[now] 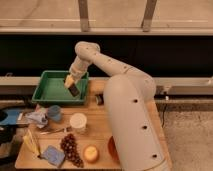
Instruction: Wipe tray with eraser
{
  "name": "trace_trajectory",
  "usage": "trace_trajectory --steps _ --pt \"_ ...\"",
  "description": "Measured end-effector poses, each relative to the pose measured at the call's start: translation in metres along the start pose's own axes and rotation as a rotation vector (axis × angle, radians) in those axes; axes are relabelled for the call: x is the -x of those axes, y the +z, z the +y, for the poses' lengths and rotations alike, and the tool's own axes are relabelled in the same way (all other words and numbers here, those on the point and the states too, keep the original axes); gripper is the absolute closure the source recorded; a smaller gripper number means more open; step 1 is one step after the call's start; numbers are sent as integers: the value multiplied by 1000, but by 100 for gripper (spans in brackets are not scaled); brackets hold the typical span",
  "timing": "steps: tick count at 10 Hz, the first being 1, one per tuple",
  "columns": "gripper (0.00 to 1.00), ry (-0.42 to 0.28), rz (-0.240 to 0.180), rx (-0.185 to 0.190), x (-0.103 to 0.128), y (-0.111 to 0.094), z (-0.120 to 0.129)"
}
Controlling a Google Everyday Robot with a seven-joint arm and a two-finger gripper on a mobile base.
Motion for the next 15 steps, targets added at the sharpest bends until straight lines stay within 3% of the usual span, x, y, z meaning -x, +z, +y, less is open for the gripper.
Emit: trace_trajectory --steps 6,8,10,13,15 --pt "100 0 4 -7 0 0 1" --pt "100 2 33 -45 -4 7 0" --pt "100 -8 38 -67 8 18 2" --pt "100 -16 -14 -112 16 26 -5" --pt "100 -23 -32 -114 22 31 -6"
